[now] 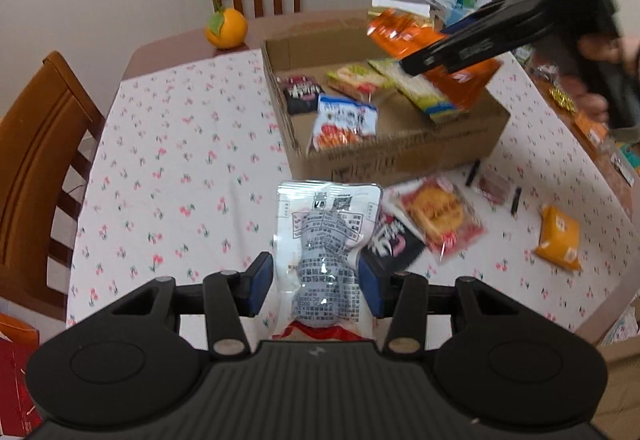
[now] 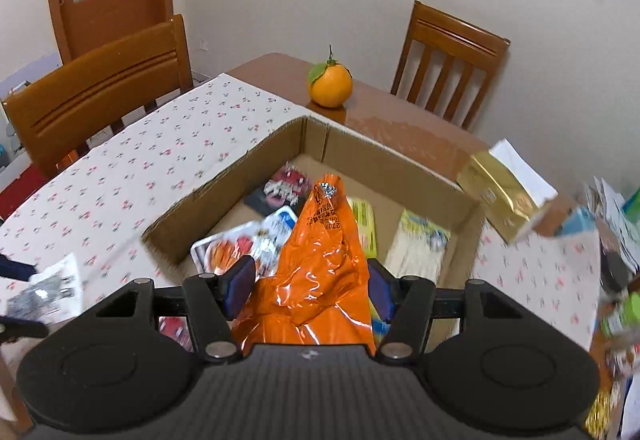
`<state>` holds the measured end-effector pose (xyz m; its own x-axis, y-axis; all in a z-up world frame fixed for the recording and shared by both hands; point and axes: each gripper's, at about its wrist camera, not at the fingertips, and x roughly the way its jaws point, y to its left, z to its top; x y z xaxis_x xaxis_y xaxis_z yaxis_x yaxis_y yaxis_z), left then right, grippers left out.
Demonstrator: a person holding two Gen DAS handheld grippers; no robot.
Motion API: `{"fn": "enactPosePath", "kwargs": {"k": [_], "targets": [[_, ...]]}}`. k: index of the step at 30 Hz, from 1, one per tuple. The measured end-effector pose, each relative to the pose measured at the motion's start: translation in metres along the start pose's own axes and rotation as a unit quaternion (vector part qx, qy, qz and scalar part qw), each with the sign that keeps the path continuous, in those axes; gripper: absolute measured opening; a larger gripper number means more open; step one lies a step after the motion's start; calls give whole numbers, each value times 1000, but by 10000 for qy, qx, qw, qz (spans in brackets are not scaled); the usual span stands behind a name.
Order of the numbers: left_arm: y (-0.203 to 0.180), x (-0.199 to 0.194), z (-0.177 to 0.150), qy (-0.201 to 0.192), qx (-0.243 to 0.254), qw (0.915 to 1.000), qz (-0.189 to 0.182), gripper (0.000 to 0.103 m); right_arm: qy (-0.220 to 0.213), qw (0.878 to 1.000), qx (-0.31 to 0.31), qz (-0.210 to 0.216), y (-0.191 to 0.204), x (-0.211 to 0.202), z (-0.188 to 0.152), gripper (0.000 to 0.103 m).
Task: Organize snacks
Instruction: 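Carry both packs over the box and open both tools to drop them, then move both tools back to the table toward the spicy bag and yellow pack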
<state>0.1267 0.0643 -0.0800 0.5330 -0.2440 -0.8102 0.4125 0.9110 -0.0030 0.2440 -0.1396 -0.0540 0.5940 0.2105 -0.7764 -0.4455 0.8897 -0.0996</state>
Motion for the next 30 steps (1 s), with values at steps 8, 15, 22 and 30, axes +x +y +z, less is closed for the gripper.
{"fn": "enactPosePath", "kwargs": {"k": [8, 15, 22, 30], "targets": [[-5, 2, 34, -162, 87, 9998, -110, 46, 9, 9995, 311, -77, -6, 18, -9, 103], [-19, 17, 78, -351, 384, 9981, -315, 46, -183, 9943, 1005, -308, -4, -24, -49, 103], [-34, 53, 125, -450, 517, 9964, -501, 46, -132, 9864, 1515, -626, -9, -50, -88, 103], [-39, 90, 143, -533, 272, 9981, -155, 78, 98, 9806, 1694, -986, -16, -63, -121, 103]]}}
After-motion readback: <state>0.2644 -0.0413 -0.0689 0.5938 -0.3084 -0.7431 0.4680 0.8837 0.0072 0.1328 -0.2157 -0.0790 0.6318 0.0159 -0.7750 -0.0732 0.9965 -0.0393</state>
